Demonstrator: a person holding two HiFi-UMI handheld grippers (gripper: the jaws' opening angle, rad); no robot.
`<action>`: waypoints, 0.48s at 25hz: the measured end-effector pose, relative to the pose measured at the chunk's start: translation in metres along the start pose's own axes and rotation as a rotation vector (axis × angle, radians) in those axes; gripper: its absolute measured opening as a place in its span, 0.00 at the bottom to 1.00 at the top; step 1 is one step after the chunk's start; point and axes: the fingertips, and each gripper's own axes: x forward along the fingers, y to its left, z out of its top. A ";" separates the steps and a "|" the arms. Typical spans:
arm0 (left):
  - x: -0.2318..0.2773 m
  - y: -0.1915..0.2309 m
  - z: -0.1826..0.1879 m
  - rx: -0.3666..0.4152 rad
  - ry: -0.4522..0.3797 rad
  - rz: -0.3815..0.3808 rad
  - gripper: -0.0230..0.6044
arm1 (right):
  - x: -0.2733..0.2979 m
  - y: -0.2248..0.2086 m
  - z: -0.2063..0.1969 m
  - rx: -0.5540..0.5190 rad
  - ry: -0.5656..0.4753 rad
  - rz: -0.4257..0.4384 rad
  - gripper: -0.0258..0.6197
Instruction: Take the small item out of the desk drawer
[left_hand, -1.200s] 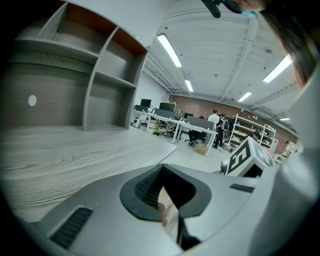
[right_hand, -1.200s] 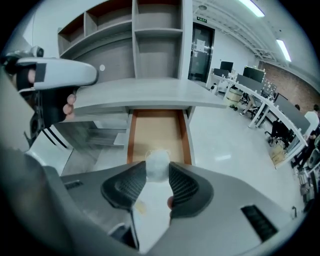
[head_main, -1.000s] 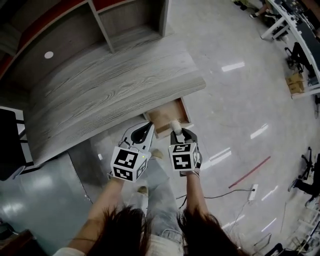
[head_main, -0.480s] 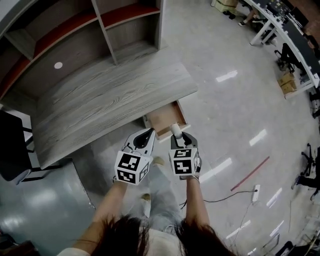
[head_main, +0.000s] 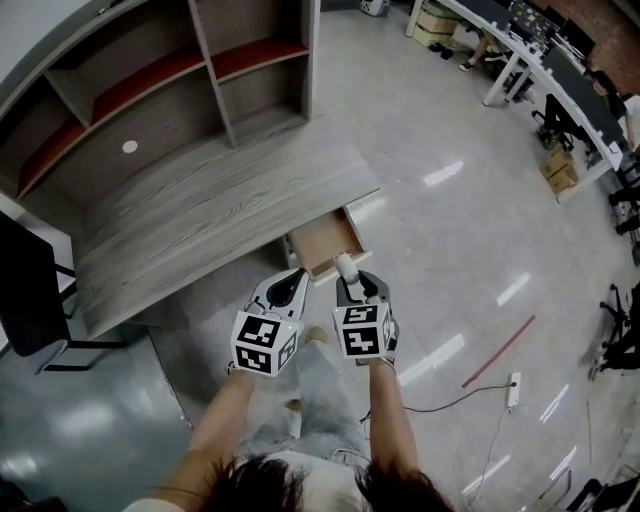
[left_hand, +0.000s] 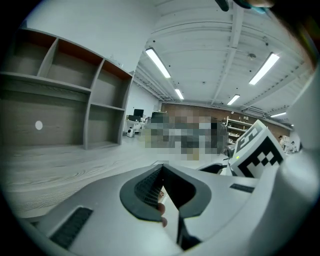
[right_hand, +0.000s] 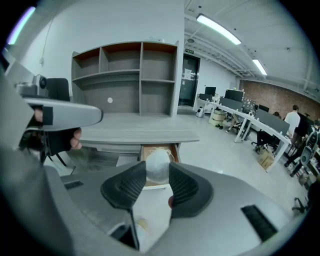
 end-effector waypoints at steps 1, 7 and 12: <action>-0.004 -0.003 0.002 0.003 -0.005 -0.001 0.06 | -0.006 0.001 0.001 0.000 -0.009 -0.003 0.28; -0.036 -0.020 0.012 0.014 -0.035 -0.008 0.06 | -0.044 0.015 0.006 0.003 -0.057 -0.018 0.28; -0.062 -0.034 0.023 0.032 -0.064 -0.020 0.06 | -0.076 0.028 0.010 0.000 -0.097 -0.031 0.28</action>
